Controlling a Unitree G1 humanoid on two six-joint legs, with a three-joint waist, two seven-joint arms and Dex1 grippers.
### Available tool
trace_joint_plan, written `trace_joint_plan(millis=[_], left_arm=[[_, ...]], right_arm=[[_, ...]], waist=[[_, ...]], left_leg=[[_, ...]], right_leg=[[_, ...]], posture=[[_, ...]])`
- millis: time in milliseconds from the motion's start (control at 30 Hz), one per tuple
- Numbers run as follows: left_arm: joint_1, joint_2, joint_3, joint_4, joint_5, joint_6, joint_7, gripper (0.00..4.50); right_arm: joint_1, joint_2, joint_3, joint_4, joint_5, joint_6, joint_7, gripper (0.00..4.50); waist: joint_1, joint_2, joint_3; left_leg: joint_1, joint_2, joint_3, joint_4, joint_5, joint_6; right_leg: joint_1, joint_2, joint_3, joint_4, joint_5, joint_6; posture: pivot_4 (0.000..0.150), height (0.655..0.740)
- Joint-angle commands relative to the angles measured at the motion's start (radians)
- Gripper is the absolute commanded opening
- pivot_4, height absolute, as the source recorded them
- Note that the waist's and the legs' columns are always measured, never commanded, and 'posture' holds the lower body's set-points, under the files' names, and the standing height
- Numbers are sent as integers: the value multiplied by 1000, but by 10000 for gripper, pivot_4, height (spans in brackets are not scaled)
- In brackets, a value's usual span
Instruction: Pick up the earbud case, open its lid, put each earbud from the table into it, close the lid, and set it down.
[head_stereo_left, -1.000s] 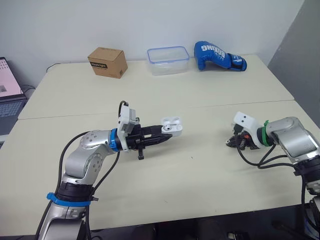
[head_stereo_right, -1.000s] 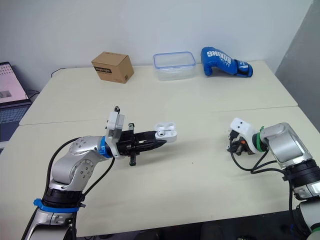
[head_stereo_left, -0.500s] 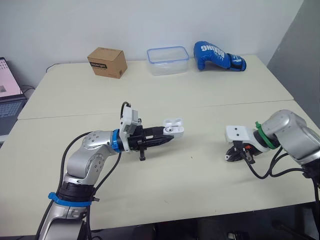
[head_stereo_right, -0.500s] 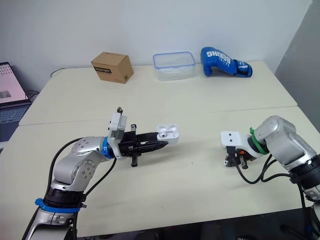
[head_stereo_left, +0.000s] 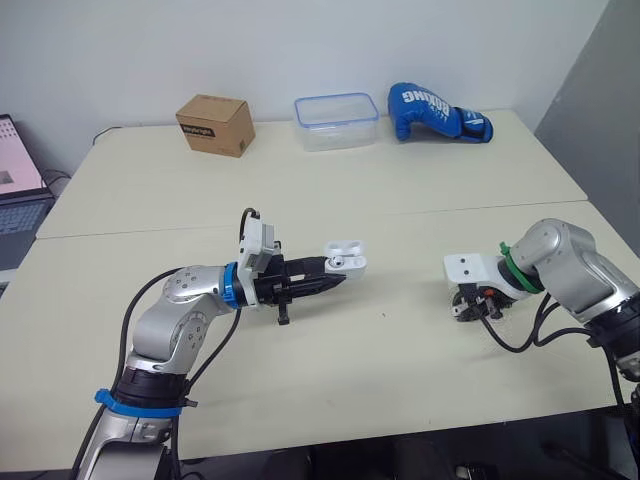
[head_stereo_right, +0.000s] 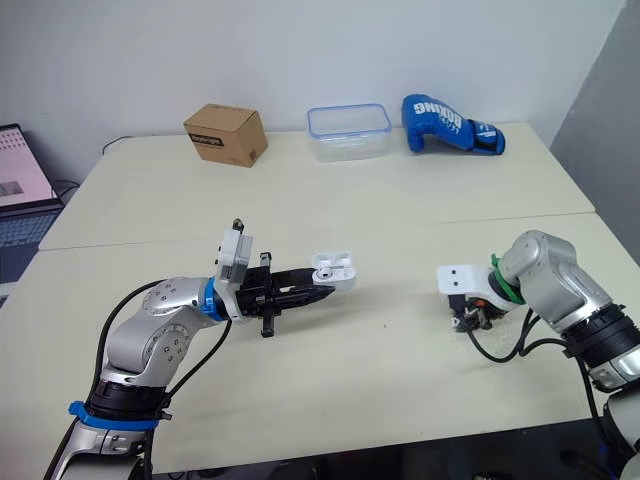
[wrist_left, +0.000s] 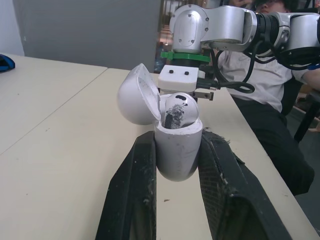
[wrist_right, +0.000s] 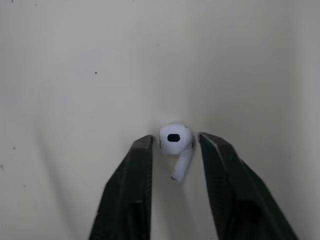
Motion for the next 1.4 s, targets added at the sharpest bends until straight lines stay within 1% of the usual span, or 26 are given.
trace_joint_plan(millis=[33, 400, 667, 833, 1000, 1200, 1400], left_arm=[[-6, 7, 13, -35, -8, -18, -8, 8022], [-5, 3, 11, -20, -4, -32, -18, 8022], [-13, -4, 7, -23, -5, -25, -13, 8022], [-16, -5, 6, -21, -5, -24, -13, 8022], [-15, -5, 6, -19, -3, -27, -14, 8022], [-8, -10, 7, -27, -3, -27, -4, 8022], [5, -10, 7, -46, -8, -24, 9, 8022]], right_arm=[[3, -3, -12, -22, -42, 22, -18, 20242], [43, -21, -16, -227, -106, 223, -47, 20242], [84, -22, -4, -308, -159, 247, -95, 20242], [80, -31, 13, -320, -188, 241, -92, 20242], [61, -50, 33, -328, -198, 230, -43, 20242], [23, -41, 54, -312, -208, 238, -1, 20242], [11, -26, 72, -299, -234, 247, 2, 20242]], waist=[[0, 0, 0], [1, 0, 0], [1, 0, 0], [1, 0, 0], [1, 0, 0], [1, 0, 0], [1, 0, 0]], left_leg=[[0, 0, 0, 0, 0, 0], [0, 0, 0, 0, 0, 0], [0, 0, 0, 0, 0, 0], [0, 0, 0, 0, 0, 0], [0, 0, 0, 0, 0, 0], [0, 0, 0, 0, 0, 0], [0, 0, 0, 0, 0, 0]], right_leg=[[0, 0, 0, 0, 0, 0], [0, 0, 0, 0, 0, 0], [0, 0, 0, 0, 0, 0], [0, 0, 0, 0, 0, 0], [0, 0, 0, 0, 0, 0], [0, 0, 0, 0, 0, 0], [0, 0, 0, 0, 0, 0]], posture=[[1500, 7307], [1500, 7307], [1500, 7307], [1500, 7307], [1500, 7307], [1500, 7307], [1500, 7307]])
